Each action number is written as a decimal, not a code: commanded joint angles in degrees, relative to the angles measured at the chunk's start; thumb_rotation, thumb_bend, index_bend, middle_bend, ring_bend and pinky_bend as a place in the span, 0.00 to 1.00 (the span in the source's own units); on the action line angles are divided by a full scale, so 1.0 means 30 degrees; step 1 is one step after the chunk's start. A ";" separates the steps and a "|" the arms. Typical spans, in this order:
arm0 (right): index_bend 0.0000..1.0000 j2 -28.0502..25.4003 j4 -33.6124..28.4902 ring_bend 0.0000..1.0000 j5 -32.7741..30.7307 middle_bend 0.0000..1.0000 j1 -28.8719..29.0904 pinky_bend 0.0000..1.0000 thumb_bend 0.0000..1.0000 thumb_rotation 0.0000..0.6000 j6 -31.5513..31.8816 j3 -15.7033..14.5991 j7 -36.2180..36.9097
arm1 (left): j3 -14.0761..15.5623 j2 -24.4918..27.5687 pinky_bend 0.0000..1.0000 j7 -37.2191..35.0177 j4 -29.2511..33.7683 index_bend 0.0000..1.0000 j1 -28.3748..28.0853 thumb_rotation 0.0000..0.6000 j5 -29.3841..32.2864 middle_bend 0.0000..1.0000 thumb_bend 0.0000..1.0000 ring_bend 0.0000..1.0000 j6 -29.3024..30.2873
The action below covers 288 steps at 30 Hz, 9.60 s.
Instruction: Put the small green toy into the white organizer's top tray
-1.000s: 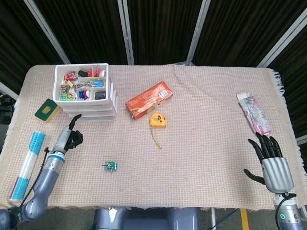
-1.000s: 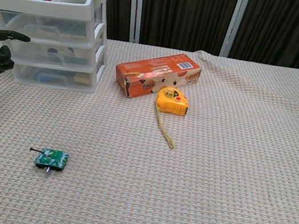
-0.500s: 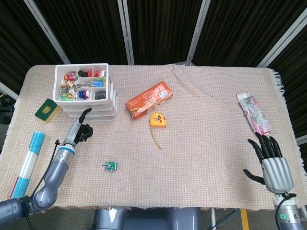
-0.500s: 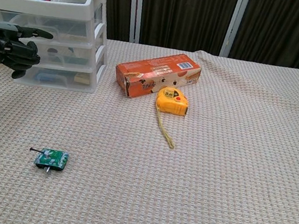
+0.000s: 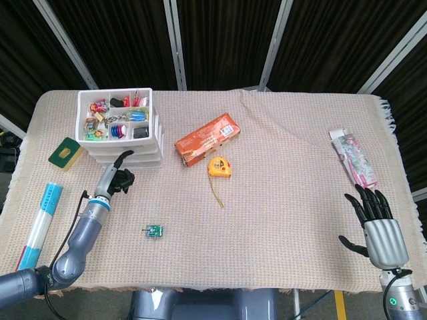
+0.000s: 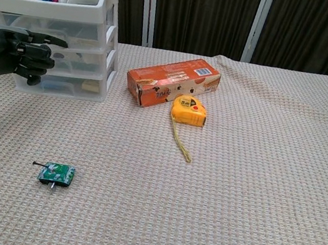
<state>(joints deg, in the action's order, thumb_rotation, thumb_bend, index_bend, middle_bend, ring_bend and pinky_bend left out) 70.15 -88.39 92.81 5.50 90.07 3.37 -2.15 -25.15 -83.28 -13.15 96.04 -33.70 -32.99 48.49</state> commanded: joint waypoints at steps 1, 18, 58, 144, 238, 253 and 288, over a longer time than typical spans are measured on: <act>0.14 0.0000 0.0003 0.00 -0.0004 0.00 -0.0003 0.00 0.01 1.00 0.0007 0.0005 -0.0005 | -0.0088 0.0037 0.75 -0.0270 0.0191 0.29 0.0084 1.00 -0.0046 0.93 0.93 0.86 0.0055; 0.14 0.0012 -0.0022 0.00 0.0010 0.00 -0.0045 0.00 0.01 1.00 0.0110 0.0024 -0.0054 | 0.0993 0.1290 0.75 -0.1001 0.1920 0.34 0.1390 1.00 -0.2413 0.93 0.93 0.86 0.0334; 0.14 -0.0004 -0.0134 0.00 -0.0086 0.00 -0.0059 0.00 0.01 1.00 0.0025 0.0034 -0.0140 | 0.2870 0.5131 0.76 1.4944 0.5168 0.23 0.1105 1.00 -0.4042 0.96 0.95 0.89 0.6337; 0.14 0.0021 -0.0167 0.00 -0.0381 0.00 -0.0092 0.00 0.01 1.00 0.0040 0.0223 -0.0217 | 0.8230 0.1627 0.73 2.1033 0.4371 0.37 0.1051 1.00 -0.9960 0.95 0.00 0.86 0.4009; 0.14 -0.0127 -0.0352 0.00 -0.0261 0.00 -0.0090 0.00 0.01 1.00 0.0002 0.0140 0.0078 | 0.3808 0.4495 0.74 1.8675 0.2900 0.38 -0.2976 1.00 -0.3841 0.94 0.03 0.84 0.5890; 0.14 -0.0122 -0.0399 0.00 -0.0363 0.00 -0.0092 0.00 0.01 1.00 -0.0051 0.0165 0.0041 | 0.7351 0.6279 0.36 1.6669 0.4363 0.30 -0.0870 1.00 -1.3426 0.33 0.98 0.34 0.7854; 0.14 -0.0110 -0.0513 0.00 -0.0387 0.00 -0.0103 0.00 0.01 1.00 -0.0013 0.0206 0.0088 | 1.0487 0.3696 0.21 1.6975 -0.7286 0.34 0.0137 1.00 -2.4165 0.13 1.00 0.09 0.6116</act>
<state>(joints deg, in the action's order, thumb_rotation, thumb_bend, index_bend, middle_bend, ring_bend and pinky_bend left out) 69.82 -89.93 91.64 5.19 90.03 3.99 -1.89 6.88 -71.54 37.86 74.63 -33.23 -106.23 67.46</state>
